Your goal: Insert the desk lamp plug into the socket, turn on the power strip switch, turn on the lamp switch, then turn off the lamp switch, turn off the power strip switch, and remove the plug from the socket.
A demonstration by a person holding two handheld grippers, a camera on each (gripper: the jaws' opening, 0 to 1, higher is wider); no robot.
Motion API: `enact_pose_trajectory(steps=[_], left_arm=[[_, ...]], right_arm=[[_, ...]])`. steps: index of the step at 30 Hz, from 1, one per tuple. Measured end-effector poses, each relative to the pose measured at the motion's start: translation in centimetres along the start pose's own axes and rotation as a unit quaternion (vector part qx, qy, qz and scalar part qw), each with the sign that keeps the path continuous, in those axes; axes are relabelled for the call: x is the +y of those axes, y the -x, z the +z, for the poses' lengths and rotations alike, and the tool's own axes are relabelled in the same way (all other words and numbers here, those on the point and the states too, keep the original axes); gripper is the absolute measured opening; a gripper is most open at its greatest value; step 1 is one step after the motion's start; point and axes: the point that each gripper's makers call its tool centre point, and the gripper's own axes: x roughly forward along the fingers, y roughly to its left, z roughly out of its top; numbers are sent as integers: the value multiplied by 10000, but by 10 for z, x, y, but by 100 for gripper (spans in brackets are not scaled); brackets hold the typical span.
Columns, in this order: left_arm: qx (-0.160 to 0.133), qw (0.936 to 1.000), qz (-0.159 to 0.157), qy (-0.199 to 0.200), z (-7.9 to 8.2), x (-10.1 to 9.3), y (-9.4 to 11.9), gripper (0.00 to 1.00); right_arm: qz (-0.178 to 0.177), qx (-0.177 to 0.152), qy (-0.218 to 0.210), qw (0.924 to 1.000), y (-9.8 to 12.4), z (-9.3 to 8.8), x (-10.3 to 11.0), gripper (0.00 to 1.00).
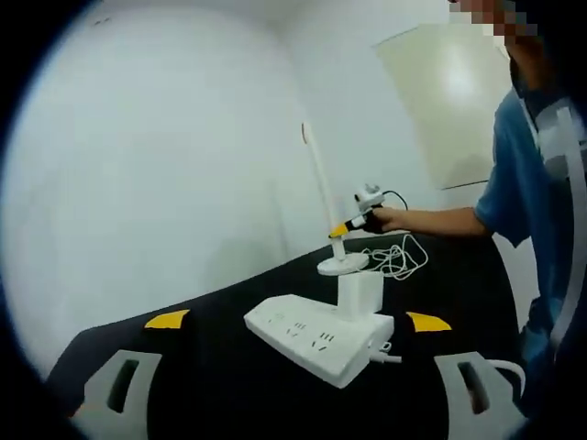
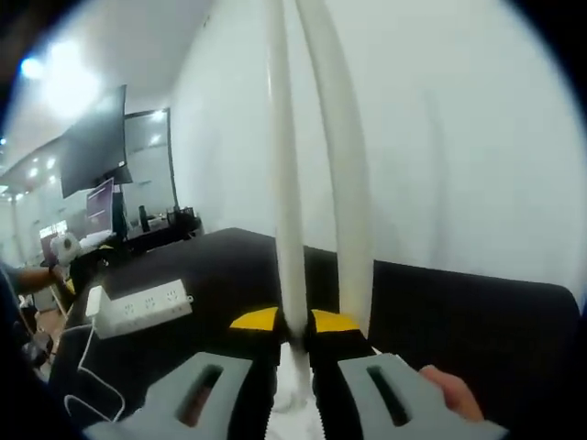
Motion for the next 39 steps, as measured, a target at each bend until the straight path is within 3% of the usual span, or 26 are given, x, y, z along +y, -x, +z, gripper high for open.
enact_pose_trajectory(steps=[3,7,12,23,29,32,36,38,39], left_arm=[[328,9994,-22,-61,-9,-3,1,89],[537,9980,-57,-327,-12,-7,4,89],[637,9975,-35,-288,-13,-8,6,89],[443,9989,19,-122,-4,-3,9,89],[388,9992,26,-49,-9,-4,10,89],[256,9994,78,204,-11,-2,10,89],[-127,9964,126,828,-11,2,8,89],[-378,9925,-73,1164,-12,-2,7,89],[-357,9913,144,1261,-20,7,8,89]], right_arm=[[35,-5,-67,10000,-1,0,2,13],[50,13,-107,9999,-4,-1,5,12],[29,87,-47,9999,-1,-2,13,12],[160,152,-144,9997,0,-3,25,11],[323,210,-227,9990,1,-1,31,11],[398,217,-283,9986,2,0,36,11],[480,252,-345,9979,4,0,42,11],[504,249,-375,9977,5,0,45,11],[515,246,-392,9976,5,0,47,11]])
